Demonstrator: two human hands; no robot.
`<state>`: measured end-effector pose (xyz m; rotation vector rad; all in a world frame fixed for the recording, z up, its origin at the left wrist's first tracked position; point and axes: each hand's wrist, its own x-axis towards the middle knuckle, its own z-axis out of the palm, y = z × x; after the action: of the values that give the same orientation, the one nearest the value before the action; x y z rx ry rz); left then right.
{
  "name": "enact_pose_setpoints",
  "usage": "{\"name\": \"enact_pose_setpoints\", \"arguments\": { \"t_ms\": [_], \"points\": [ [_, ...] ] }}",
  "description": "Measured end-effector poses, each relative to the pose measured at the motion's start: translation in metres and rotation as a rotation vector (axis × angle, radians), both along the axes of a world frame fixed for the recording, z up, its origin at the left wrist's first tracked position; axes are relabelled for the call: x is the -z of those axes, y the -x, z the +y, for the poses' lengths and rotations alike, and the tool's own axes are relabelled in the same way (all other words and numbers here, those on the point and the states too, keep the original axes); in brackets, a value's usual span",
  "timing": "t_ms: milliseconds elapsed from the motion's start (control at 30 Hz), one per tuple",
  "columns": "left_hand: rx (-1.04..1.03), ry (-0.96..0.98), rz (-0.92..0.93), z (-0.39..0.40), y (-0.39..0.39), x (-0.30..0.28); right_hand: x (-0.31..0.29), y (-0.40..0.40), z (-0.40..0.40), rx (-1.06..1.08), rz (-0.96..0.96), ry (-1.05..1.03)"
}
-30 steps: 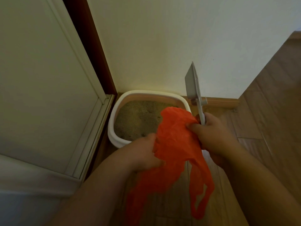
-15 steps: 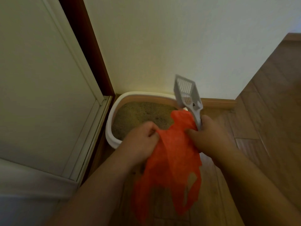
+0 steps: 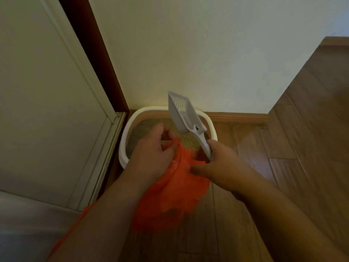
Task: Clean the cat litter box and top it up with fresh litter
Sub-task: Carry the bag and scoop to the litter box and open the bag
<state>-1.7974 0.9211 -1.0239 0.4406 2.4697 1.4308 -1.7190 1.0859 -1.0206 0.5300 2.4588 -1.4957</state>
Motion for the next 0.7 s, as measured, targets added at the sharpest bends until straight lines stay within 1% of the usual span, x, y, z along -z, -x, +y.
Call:
{"name": "enact_pose_setpoints", "arguments": {
  "t_ms": [67, 133, 200, 267, 300, 400, 467, 500, 533, 600, 667, 700],
  "points": [
    [0.018, 0.003, -0.005, -0.003, 0.004, 0.001, 0.004, 0.001, 0.004, 0.061, 0.023, -0.066],
    [0.051, -0.020, -0.071, -0.007, 0.007, 0.002, 0.004, 0.002, 0.006, 0.095, 0.050, -0.054],
    [0.074, -0.063, -0.151, -0.007, 0.008, 0.002, 0.004, 0.003, 0.007, 0.099, 0.066, 0.056],
    [0.070, -0.105, -0.193, -0.005, 0.007, 0.004, 0.004, 0.003, 0.003, 0.071, 0.058, 0.193],
    [0.067, -0.125, -0.204, -0.004, 0.007, 0.004, 0.006, 0.003, 0.001, 0.055, 0.056, 0.194],
    [0.120, -0.197, -0.227, -0.002, 0.006, 0.005, 0.012, 0.006, -0.004, 0.077, 0.058, 0.016],
    [0.180, -0.247, -0.222, -0.003, 0.004, 0.004, 0.014, 0.008, -0.004, 0.111, 0.066, -0.033],
    [0.226, -0.255, -0.190, -0.005, 0.003, 0.004, 0.015, 0.008, -0.002, 0.123, 0.060, -0.042],
    [0.280, -0.237, -0.125, -0.008, 0.002, 0.003, 0.015, 0.008, 0.000, 0.140, 0.050, -0.041],
    [0.388, -0.096, 0.046, -0.015, 0.005, 0.006, 0.014, 0.008, 0.006, 0.184, 0.027, -0.022],
    [0.437, 0.173, 0.154, -0.018, 0.011, 0.008, 0.013, 0.008, 0.013, 0.214, 0.005, -0.009],
    [0.443, 0.347, 0.160, -0.018, 0.014, 0.010, 0.013, 0.008, 0.016, 0.216, -0.009, -0.015]
  ]
}}
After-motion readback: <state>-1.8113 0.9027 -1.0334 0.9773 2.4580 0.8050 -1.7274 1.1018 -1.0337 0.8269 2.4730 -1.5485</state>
